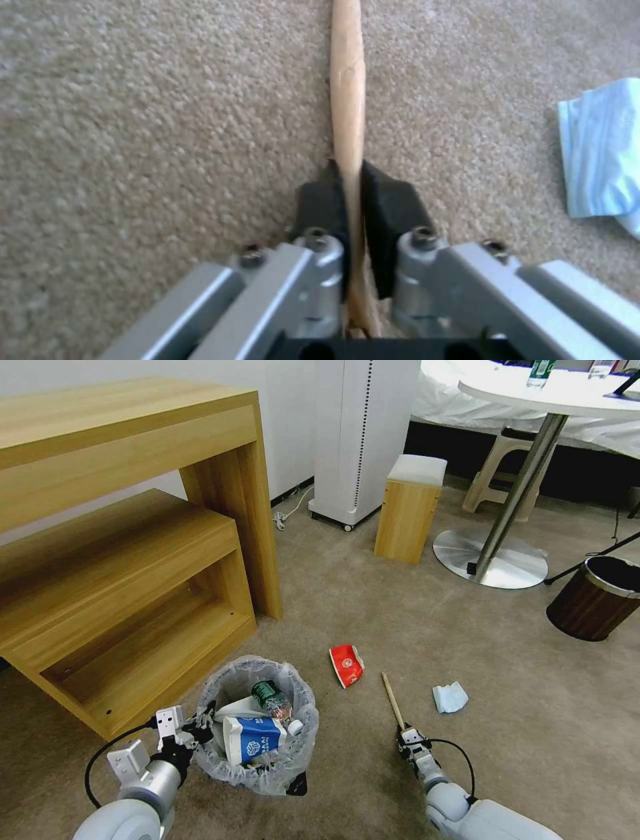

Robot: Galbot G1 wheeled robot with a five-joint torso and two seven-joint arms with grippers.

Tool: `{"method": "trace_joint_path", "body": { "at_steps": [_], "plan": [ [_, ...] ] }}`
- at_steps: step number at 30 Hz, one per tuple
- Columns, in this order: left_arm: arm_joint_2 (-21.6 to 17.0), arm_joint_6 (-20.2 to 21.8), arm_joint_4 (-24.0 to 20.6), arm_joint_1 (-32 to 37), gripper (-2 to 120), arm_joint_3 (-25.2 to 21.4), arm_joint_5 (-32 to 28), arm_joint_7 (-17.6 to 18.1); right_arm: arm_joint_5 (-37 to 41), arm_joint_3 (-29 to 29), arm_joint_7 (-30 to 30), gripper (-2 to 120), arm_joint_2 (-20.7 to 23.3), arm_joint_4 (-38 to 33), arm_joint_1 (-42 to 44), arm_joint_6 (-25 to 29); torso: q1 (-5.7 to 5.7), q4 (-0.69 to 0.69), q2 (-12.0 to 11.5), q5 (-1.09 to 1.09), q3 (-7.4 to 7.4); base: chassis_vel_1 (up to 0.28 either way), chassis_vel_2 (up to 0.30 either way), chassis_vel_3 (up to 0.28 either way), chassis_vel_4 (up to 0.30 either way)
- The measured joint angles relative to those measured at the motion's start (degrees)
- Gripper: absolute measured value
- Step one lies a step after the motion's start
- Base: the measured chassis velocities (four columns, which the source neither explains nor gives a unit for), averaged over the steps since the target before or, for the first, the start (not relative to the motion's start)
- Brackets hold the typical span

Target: Pick up the trash bin and place the garbage on the floor into it.

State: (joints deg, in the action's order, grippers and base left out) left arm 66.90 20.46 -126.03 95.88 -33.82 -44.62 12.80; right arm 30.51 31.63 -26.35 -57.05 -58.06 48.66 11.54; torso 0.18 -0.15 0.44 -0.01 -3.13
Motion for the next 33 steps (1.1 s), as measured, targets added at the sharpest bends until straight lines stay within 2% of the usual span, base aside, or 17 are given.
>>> {"method": "trace_joint_path", "body": {
  "at_steps": [1,10,14,16,18,21,22,25,26,28,30,33],
  "plan": [
    [0.02,0.00,0.03,-0.02,1,0.04,0.00,0.00,-0.30,-0.07,0.00,0,-0.01,0.19,0.14,0.24,0.00,0.00,0.00,0.00,0.00,0.000,0.000,0.000,0.000],
    [0.07,-0.06,0.14,-0.08,1,0.11,0.01,0.00,-1.62,-0.79,0.16,0,0.05,0.70,0.79,1.88,0.00,0.00,0.00,0.01,0.00,0.000,0.000,0.000,0.000],
    [-0.04,-0.10,0.60,-0.11,1,-0.10,0.00,0.00,-1.46,-2.26,1.30,0,0.69,-1.32,0.96,3.81,0.00,0.00,0.00,0.03,0.00,0.000,0.000,0.000,0.000],
    [-0.24,-0.15,1.04,-0.18,1,-0.28,-0.01,0.00,-0.57,-3.95,2.45,0,2.23,-6.07,1.14,4.72,0.00,0.01,0.00,0.00,0.00,0.000,0.000,0.000,0.000],
    [-0.27,-0.16,1.08,-0.20,1,-0.31,-0.01,0.00,-0.46,-4.11,2.55,0,2.41,-6.62,1.16,4.78,0.00,0.01,0.00,0.01,0.00,0.000,0.000,0.000,0.000],
    [-0.45,-0.22,1.23,-0.22,1,-0.45,-0.06,0.00,0.07,-5.94,4.00,0,4.21,-12.43,1.33,5.74,0.00,0.01,0.00,0.01,0.00,0.000,0.000,0.000,0.000],
    [-0.45,-0.22,1.23,-0.22,1,-0.45,-0.06,0.00,0.07,-5.94,4.00,0,4.21,-12.43,1.33,5.74,0.00,0.01,0.00,0.01,0.00,0.000,0.000,0.000,0.000],
    [-0.32,-0.22,1.30,-0.34,1,-0.40,-0.01,0.01,-0.41,-9.48,6.60,0,7.62,-22.81,1.12,7.66,0.00,0.01,0.00,0.00,0.00,0.000,0.000,0.000,0.000],
    [-0.32,-0.22,1.30,-0.34,1,-0.40,-0.01,0.01,-0.41,-9.48,6.60,0,7.62,-22.81,1.12,7.66,0.00,0.01,0.00,0.00,0.00,0.000,0.000,0.000,0.000],
    [-0.04,-0.23,1.24,-0.22,1,-0.35,0.16,0.01,-0.99,-10.89,7.97,0,9.31,-27.84,0.51,8.33,0.00,0.01,0.00,0.00,0.00,0.000,0.000,0.000,0.000],
    [-0.02,-0.23,1.23,-0.19,1,-0.35,0.20,0.01,-1.08,-10.99,8.09,0,9.42,-28.19,0.43,8.42,0.00,0.01,0.00,0.00,0.00,0.000,0.000,0.000,0.000],
    [0.19,-0.23,0.05,0.30,1,-0.50,0.52,0.05,-1.80,-9.98,12.04,0,12.79,-37.34,-2.54,10.55,0.00,0.01,0.00,0.01,0.00,0.000,0.000,0.000,0.000]
  ]
}}
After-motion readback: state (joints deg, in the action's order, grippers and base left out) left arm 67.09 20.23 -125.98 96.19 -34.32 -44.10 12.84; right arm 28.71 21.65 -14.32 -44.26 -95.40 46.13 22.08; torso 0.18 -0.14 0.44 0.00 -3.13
